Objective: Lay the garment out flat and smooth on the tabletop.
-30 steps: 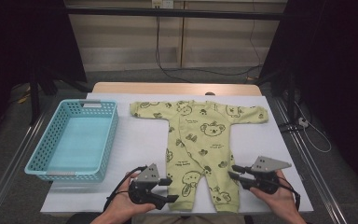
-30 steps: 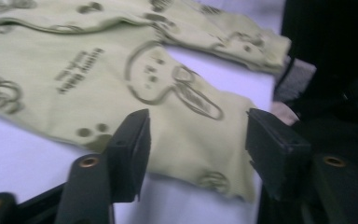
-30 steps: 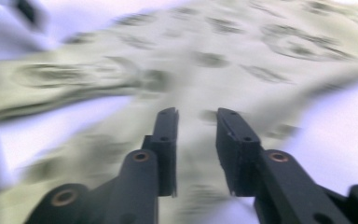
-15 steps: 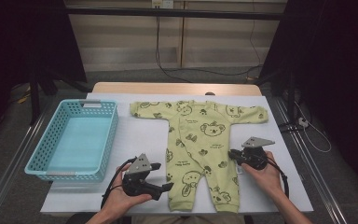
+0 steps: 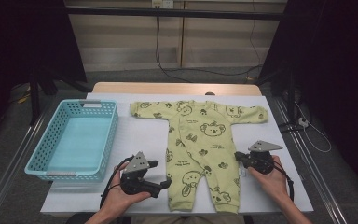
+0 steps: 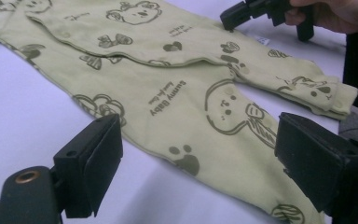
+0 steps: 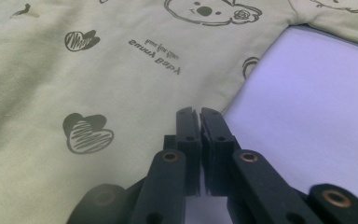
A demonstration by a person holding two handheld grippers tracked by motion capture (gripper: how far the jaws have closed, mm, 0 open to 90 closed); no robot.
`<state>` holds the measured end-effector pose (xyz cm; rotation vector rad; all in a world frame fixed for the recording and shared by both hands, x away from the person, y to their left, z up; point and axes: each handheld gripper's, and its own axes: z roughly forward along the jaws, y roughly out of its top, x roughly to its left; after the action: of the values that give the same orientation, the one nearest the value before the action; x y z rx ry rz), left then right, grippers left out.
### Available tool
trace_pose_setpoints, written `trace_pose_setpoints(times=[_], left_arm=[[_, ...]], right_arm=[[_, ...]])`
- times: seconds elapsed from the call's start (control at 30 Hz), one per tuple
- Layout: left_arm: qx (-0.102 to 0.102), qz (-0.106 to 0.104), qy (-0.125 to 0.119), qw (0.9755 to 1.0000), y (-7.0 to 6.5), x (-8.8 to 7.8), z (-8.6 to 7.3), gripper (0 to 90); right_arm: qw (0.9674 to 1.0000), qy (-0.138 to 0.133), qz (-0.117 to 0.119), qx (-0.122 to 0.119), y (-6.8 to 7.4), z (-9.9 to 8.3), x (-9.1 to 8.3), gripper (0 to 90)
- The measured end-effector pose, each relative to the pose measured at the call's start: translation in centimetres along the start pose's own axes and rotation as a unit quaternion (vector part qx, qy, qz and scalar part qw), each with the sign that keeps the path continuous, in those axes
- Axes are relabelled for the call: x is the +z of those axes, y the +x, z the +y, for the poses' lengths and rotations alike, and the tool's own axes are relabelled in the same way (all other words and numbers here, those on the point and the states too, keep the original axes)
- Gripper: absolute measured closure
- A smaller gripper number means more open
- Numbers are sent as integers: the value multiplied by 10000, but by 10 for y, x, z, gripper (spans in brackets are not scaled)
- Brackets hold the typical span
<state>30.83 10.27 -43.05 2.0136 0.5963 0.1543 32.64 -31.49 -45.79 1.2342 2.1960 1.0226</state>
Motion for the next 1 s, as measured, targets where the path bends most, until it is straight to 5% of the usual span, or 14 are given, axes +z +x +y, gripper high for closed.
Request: trace_pose_setpoints(times=[0.23,0.6,0.7,1.0], left_arm=[[-57,364,-249,9990,7,-4,0,93],[-305,763,-648,9945,17,-18,-1,58],[-376,869,-814,9922,19,-24,-2,54],[-474,1015,-1085,9878,25,-31,0,36]], right_arm=[[9981,-525,41,321,-3,3,-9,656],[9884,-1486,-218,242,7,1,-38,338],[9866,-1587,-262,271,12,1,-43,226],[9833,-1754,-357,329,22,-5,-56,96]])
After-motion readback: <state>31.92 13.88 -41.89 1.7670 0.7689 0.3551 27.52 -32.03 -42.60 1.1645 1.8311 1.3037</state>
